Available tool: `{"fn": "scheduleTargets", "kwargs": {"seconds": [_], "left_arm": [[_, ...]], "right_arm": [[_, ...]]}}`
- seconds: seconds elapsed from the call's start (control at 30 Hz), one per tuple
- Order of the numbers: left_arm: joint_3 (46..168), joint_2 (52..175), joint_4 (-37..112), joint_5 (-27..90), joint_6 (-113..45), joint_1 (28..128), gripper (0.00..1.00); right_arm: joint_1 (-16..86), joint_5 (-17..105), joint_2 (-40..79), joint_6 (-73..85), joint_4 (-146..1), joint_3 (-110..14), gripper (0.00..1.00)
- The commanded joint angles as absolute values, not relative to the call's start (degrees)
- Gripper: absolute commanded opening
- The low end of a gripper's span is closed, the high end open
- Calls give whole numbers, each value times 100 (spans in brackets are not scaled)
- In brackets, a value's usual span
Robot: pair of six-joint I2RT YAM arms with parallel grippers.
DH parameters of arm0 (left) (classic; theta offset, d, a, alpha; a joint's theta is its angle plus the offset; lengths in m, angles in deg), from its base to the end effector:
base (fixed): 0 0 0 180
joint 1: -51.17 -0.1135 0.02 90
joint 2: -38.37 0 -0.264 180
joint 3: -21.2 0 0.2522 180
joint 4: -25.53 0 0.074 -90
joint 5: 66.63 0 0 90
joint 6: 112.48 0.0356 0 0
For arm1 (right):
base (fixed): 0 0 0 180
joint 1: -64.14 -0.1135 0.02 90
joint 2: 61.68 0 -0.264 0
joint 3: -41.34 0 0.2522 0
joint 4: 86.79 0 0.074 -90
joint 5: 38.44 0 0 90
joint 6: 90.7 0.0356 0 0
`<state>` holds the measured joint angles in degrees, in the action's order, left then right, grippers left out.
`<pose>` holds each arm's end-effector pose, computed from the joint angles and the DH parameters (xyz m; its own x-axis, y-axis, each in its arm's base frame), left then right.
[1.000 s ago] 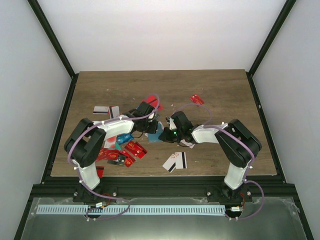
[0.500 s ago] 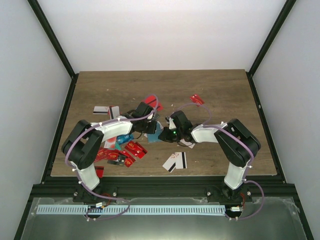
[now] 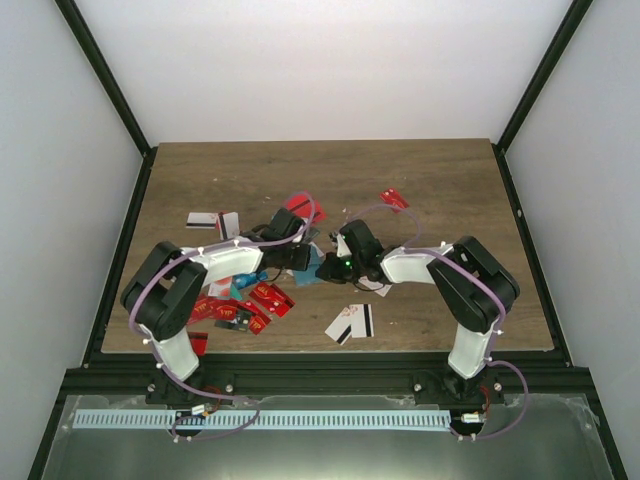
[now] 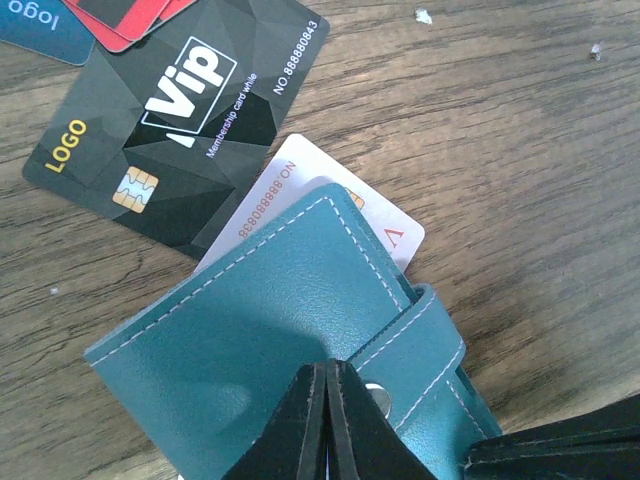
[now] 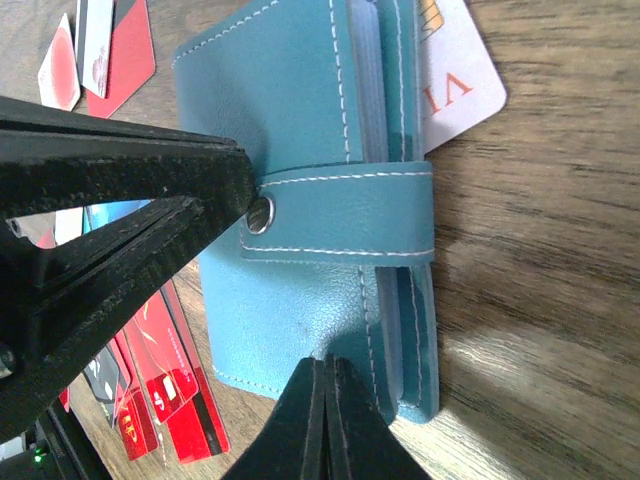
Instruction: Put the credit cards into the card holder
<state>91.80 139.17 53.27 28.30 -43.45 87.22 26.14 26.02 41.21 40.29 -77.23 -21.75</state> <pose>0.2776 -0.2058 0.1532 -0.8628 0.1870 -0.4696 0.3367 0.9056 -0.2580 0.2599 0.2225 0.1289 -0.9609 0.0003 -0.2770 -0.1941 0.7126 0.6742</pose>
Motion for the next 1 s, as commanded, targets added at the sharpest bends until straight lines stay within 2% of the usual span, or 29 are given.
{"fn": "scheduleTargets", "kwargs": {"seconds": [0.0,0.4,0.97], "left_arm": [[8903,13812,5342,2700,-4390,8712,4],[8677,13713,5156,2726,-4424,8726,4],[8631,13700,5098,2788,-4385,8728,4]], "right_arm": [[2661,2782,4289,3918,-7384,-2367,1],[2787,1726,4140,4241,-8047,-2615,1],[2976,1613,4758,4657,-8383,-2985,1]]}}
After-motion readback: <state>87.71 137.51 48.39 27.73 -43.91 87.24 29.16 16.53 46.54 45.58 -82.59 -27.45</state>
